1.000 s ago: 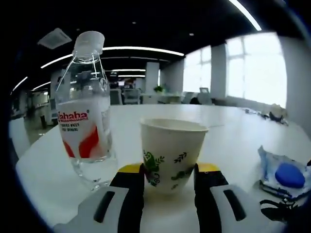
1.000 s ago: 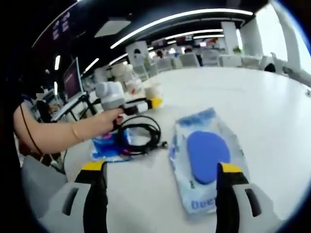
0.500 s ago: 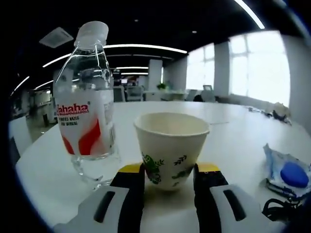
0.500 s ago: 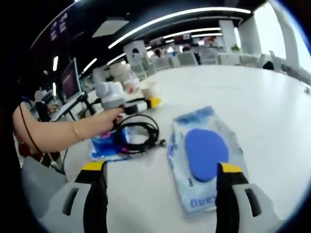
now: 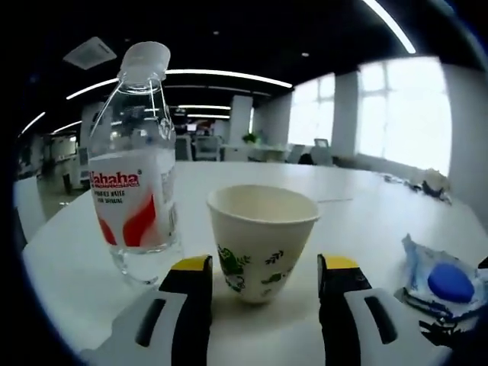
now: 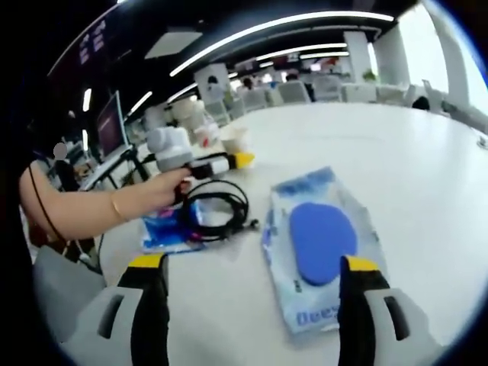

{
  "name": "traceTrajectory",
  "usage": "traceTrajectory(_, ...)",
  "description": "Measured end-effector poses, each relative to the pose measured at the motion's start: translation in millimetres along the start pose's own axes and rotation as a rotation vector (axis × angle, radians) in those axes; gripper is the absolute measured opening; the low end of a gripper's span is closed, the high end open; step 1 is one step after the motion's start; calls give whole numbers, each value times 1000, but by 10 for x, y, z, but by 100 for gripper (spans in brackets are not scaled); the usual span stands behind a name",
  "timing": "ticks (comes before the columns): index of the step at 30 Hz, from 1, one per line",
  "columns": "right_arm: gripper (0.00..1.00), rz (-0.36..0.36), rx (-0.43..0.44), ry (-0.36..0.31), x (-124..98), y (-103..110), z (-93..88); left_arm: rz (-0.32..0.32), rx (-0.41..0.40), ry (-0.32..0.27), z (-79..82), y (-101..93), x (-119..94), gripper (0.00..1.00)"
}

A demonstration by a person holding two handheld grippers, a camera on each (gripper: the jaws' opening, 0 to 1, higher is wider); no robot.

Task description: Arrange the tabletop items into an orderly group along one side of the table until the central work area is clear of visible clutter.

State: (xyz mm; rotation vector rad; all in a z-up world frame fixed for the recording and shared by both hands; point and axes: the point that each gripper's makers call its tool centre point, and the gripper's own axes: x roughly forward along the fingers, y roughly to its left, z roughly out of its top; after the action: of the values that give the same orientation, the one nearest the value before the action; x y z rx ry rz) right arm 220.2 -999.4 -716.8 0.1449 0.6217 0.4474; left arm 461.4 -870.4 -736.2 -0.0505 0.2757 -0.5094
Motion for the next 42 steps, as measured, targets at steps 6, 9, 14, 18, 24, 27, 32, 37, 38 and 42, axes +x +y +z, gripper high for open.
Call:
traceTrajectory(6,90,-34,-15,-15,-14,-83,40,-21,-15,47,-66,-50,-109,58)
traceTrajectory(9,90,-54,-5,-30,-32,-134,67,-47,3,68,-59,-83,-171,59)
traceTrajectory(14,90,-96,-37,-48,-38,-210,125,-86,16,92,-38,-122,-279,63)
traceTrajectory(18,90,-110,-21,-64,-48,-243,154,-104,35,91,28,-132,-405,65)
traceTrajectory(24,92,-92,-41,-84,-56,-160,221,-111,54,81,128,-107,-589,74)
traceTrajectory(27,93,-79,-41,-83,-59,-121,217,-125,52,80,153,-145,-676,78)
traceTrajectory(32,96,-60,12,-99,-150,-126,268,-156,74,70,228,-258,-814,88)
traceTrajectory(37,99,-59,28,-103,-258,-139,360,-184,65,69,290,-383,-956,93)
traceTrajectory(38,99,-66,28,-100,-279,-150,362,-192,68,70,293,-407,-970,94)
traceTrajectory(42,99,-118,75,-86,-366,-251,321,-269,87,60,327,-605,-1040,95)
